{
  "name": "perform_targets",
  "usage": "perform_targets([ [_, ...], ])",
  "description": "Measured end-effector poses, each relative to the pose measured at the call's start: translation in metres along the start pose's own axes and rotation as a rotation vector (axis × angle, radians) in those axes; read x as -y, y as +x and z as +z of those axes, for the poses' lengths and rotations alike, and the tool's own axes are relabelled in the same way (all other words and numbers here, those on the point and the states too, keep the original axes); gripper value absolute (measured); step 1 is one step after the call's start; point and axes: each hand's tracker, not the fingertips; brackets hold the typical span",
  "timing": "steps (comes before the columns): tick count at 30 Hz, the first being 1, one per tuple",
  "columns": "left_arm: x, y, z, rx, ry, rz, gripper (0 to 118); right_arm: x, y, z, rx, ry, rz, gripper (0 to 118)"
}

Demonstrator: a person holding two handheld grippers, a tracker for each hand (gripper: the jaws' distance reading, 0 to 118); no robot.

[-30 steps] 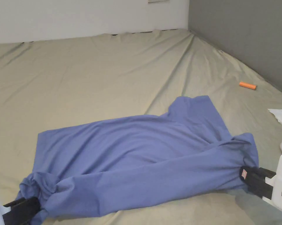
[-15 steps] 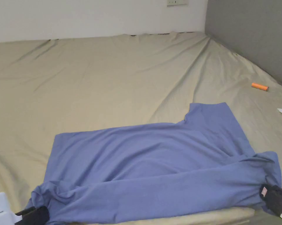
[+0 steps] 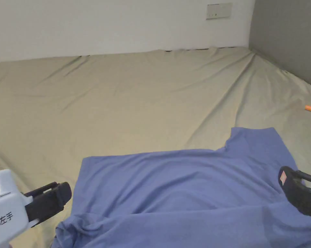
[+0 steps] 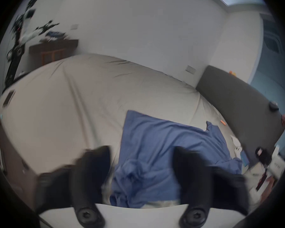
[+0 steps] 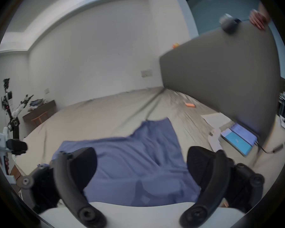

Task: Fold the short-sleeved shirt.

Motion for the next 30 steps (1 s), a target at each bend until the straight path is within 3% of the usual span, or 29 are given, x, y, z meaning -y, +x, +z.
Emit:
perform_targets([
  [1, -0.010, 0.004, -0.014, -0.009, -0.028, -0.073, 0, -0.005, -0.006, -0.008, -0.042, 0.022, 0.001, 31],
  [2, -0.018, 0.007, -0.034, -0.045, -0.058, -0.101, 0, -0.011, -0.009, -0.012, -0.078, 0.035, 0.005, 0],
  [4, -0.035, 0.000, -0.066, -0.016, -0.121, -0.111, 0, -0.016, -0.024, -0.026, -0.031, 0.016, 0.002, 0],
  [6, -0.053, -0.008, -0.098, -0.019, -0.142, -0.083, 0, -0.016, -0.028, -0.039, -0.110, -0.035, 0.034, 0],
  [10, -0.083, -0.021, -0.159, -0.008, -0.180, -0.058, 3, -0.013, -0.024, -0.063, -0.133, -0.064, 0.022, 0],
  [11, -0.087, -0.025, -0.174, -0.016, -0.178, -0.062, 14, -0.013, -0.022, -0.069, -0.131, -0.066, 0.009, 0],
  [13, -0.092, -0.026, -0.204, -0.066, -0.201, -0.085, 81, -0.013, -0.016, -0.082, -0.135, -0.083, -0.022, 0],
  [14, -0.092, -0.028, -0.220, -0.084, -0.236, -0.101, 108, -0.008, -0.009, -0.085, -0.135, -0.085, -0.039, 0],
  [15, -0.090, -0.029, -0.233, -0.096, -0.254, -0.120, 118, -0.008, -0.005, -0.091, -0.134, -0.089, -0.051, 0],
  [18, -0.084, -0.027, -0.263, -0.089, -0.311, -0.171, 108, -0.005, 0.004, -0.105, -0.111, -0.096, -0.062, 0],
  [22, -0.067, -0.022, -0.302, -0.142, -0.374, -0.227, 107, -0.002, 0.015, -0.118, -0.092, -0.117, -0.061, 0],
  [26, -0.046, -0.011, -0.302, -0.138, -0.345, -0.223, 90, -0.002, 0.023, -0.121, -0.075, -0.132, -0.077, 0],
  [28, -0.059, -0.011, -0.291, -0.070, -0.391, -0.207, 60, -0.006, 0.028, -0.123, -0.073, -0.138, -0.075, 0],
  [30, -0.071, -0.005, -0.286, -0.086, -0.434, -0.218, 3, -0.010, 0.029, -0.124, -0.073, -0.136, -0.070, 0],
])
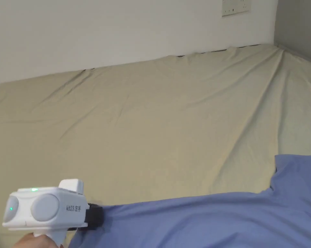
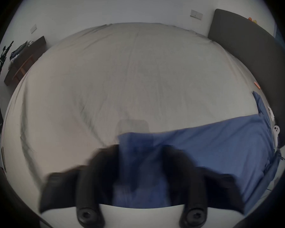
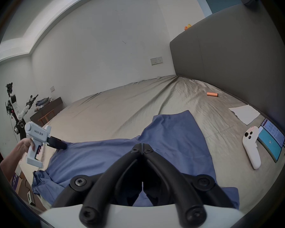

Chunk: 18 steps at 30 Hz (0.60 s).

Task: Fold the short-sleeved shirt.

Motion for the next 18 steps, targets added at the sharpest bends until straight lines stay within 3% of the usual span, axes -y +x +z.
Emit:
perform_targets([
  [2, -0.004, 0.001, 0.007, 0.072, 0.009, 0.050, 3, -0.005, 0.003, 0.000, 0.014, 0.014, -0.007, 0],
  [5, -0.001, 0.021, 0.006, -0.029, 0.004, -0.153, 3, -0.015, 0.012, 0.001, 0.027, 0.035, -0.032, 5],
  [8, 0.002, 0.026, 0.005, 0.016, -0.014, -0.151, 3, -0.005, 0.033, 0.014, 0.045, 0.045, -0.062, 89],
  [9, 0.004, 0.025, 0.008, 0.064, -0.010, -0.119, 3, -0.012, 0.043, 0.009, 0.059, 0.036, -0.068, 100],
  [10, 0.006, 0.025, 0.009, 0.095, -0.001, -0.107, 3, -0.021, 0.055, -0.001, 0.082, -0.002, -0.081, 100],
  [11, 0.004, 0.022, 0.009, 0.083, 0.000, -0.095, 3, -0.028, 0.066, -0.011, 0.091, -0.027, -0.087, 118],
  [12, 0.005, 0.023, 0.010, 0.079, 0.001, -0.104, 3, -0.042, 0.072, -0.010, 0.092, 0.070, -0.005, 116],
  [13, 0.007, 0.024, 0.011, 0.077, 0.005, -0.111, 3, -0.041, 0.088, -0.028, 0.066, -0.139, -0.184, 116],
  [15, 0.008, 0.027, 0.016, 0.072, 0.011, -0.112, 3, -0.059, 0.108, -0.057, 0.117, -0.279, -0.153, 116],
  [18, 0.011, 0.025, 0.021, 0.102, 0.034, -0.082, 3, -0.036, 0.106, -0.093, 0.144, -0.423, -0.031, 114],
])
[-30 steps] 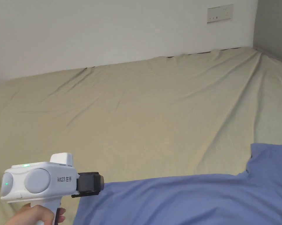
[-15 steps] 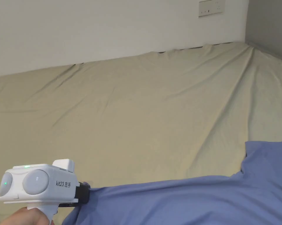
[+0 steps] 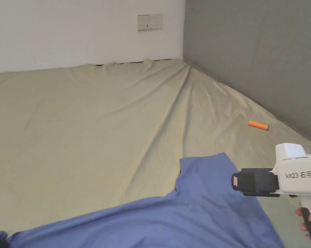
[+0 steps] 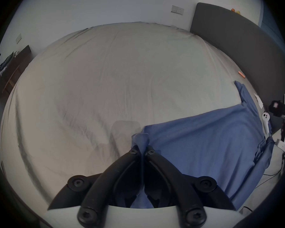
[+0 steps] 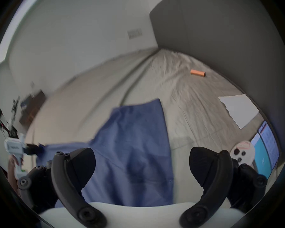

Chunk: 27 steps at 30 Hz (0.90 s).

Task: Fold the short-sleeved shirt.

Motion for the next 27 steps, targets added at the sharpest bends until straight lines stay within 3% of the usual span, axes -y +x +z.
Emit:
perform_targets([
  [4, 0.002, 0.001, 0.004, 0.020, 0.004, 0.019, 3, -0.008, -0.007, -0.043, -0.004, -0.157, 0.061, 110],
  [6, 0.002, 0.002, 0.005, 0.029, 0.007, 0.025, 3, -0.013, 0.004, -0.071, -0.041, -0.212, 0.046, 108],
  [8, 0.002, 0.002, 0.005, 0.037, 0.011, 0.032, 3, -0.014, 0.008, -0.089, -0.016, -0.222, 0.052, 96],
  [9, 0.001, 0.002, 0.005, 0.035, 0.009, 0.040, 3, -0.013, 0.000, -0.085, 0.100, -0.187, 0.119, 82],
  [10, 0.001, 0.002, 0.005, 0.033, 0.009, 0.040, 3, -0.008, -0.016, -0.073, 0.140, -0.142, 0.180, 63],
  [11, 0.002, 0.003, 0.007, 0.035, 0.013, 0.039, 3, -0.006, -0.020, -0.062, 0.116, -0.076, 0.213, 25],
  [12, 0.003, 0.003, 0.010, 0.038, 0.019, 0.043, 3, -0.004, -0.022, -0.053, 0.064, -0.016, 0.225, 1],
  [13, 0.002, 0.000, 0.011, 0.045, 0.027, 0.049, 3, -0.004, -0.022, -0.043, 0.003, 0.019, 0.176, 1],
  [14, 0.002, 0.000, 0.013, 0.045, 0.031, 0.062, 3, -0.003, -0.025, -0.033, 0.034, 0.046, 0.142, 1],
  [17, 0.004, 0.001, 0.026, 0.045, 0.057, 0.063, 3, 0.000, -0.040, -0.014, 0.056, 0.078, 0.226, 1],
  [18, 0.006, 0.001, 0.034, 0.048, 0.070, 0.063, 3, 0.001, -0.043, -0.006, 0.064, 0.095, 0.214, 1],
  [22, 0.026, 0.002, 0.085, 0.055, 0.190, 0.090, 3, 0.033, -0.043, 0.052, -0.019, 0.260, 0.042, 1],
  [27, 0.094, 0.009, 0.149, 0.026, 0.296, 0.203, 3, 0.115, -0.049, 0.120, 0.004, 0.348, -0.052, 1],
])
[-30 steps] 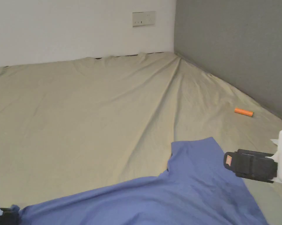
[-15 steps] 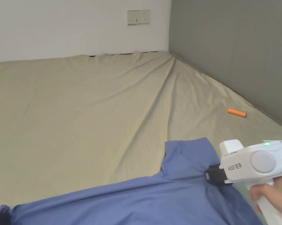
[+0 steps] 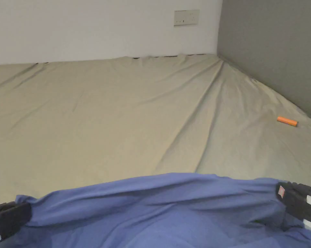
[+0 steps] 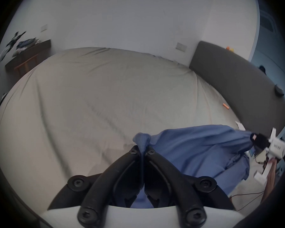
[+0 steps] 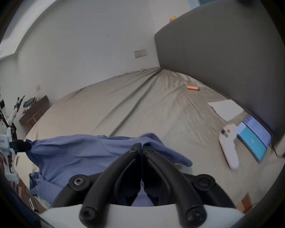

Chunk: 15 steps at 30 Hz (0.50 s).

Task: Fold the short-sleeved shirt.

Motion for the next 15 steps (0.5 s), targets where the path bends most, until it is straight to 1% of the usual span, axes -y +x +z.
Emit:
perform_targets([
  [1, 0.011, 0.002, 0.013, -0.003, 0.005, 0.002, 3, 0.012, -0.001, 0.017, 0.026, 0.023, -0.022, 1],
  [3, 0.038, 0.009, 0.042, -0.024, 0.018, -0.019, 3, 0.035, -0.003, 0.044, 0.039, 0.048, -0.029, 1],
  [4, 0.050, 0.012, 0.053, -0.042, 0.019, -0.032, 3, 0.047, -0.003, 0.056, 0.075, 0.062, -0.050, 1],
  [6, 0.073, 0.011, 0.067, -0.062, 0.012, -0.024, 3, 0.070, -0.002, 0.067, 0.081, 0.037, -0.038, 1],
  [7, 0.086, 0.006, 0.072, -0.074, 0.010, 0.000, 3, 0.080, 0.001, 0.070, 0.096, -0.023, -0.026, 1],
  [8, 0.094, 0.000, 0.072, -0.081, -0.007, 0.038, 3, 0.088, 0.002, 0.074, 0.082, -0.048, -0.005, 1],
  [10, 0.115, -0.012, 0.067, -0.101, -0.070, 0.080, 3, 0.106, 0.004, 0.080, 0.093, -0.043, 0.008, 1],
  [12, 0.130, -0.022, 0.059, -0.110, -0.090, 0.108, 3, 0.116, 0.013, 0.073, 0.093, -0.062, -0.028, 1],
  [13, 0.135, -0.027, 0.054, -0.107, -0.112, 0.165, 3, 0.119, 0.013, 0.072, 0.102, -0.068, -0.033, 2],
  [14, 0.139, -0.033, 0.048, -0.091, -0.112, 0.179, 6, 0.120, 0.012, 0.071, 0.099, -0.064, -0.034, 4],
  [15, 0.143, -0.034, 0.045, -0.094, -0.108, 0.190, 18, 0.121, 0.014, 0.070, 0.098, -0.056, -0.038, 26],
])
